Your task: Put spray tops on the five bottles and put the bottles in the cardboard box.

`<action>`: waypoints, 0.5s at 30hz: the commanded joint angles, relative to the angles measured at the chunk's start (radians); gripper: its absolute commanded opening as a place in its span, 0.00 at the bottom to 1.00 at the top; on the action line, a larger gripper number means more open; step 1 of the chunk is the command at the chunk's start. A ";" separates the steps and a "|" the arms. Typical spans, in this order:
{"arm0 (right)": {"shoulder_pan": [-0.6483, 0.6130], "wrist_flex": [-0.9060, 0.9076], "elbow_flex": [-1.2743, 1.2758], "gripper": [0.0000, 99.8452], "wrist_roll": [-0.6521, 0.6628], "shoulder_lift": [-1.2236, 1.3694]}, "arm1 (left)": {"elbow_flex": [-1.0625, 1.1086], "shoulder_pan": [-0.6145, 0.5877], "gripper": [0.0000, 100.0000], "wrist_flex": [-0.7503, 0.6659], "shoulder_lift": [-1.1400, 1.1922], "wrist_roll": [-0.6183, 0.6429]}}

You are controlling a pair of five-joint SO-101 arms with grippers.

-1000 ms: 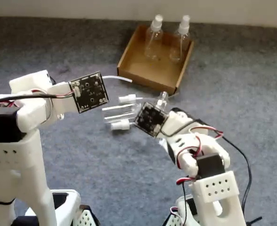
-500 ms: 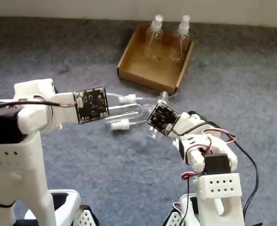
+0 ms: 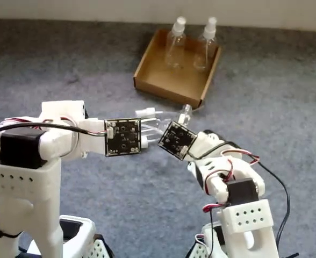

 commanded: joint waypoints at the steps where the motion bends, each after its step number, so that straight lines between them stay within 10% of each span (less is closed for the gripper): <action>1: -0.001 0.005 -0.051 0.00 -0.005 -0.042 | -0.050 0.016 0.00 -0.002 0.005 -0.031; 15: 0.021 0.058 -0.056 0.00 -0.005 -0.058 | -0.068 -0.019 0.00 -0.003 0.005 -0.034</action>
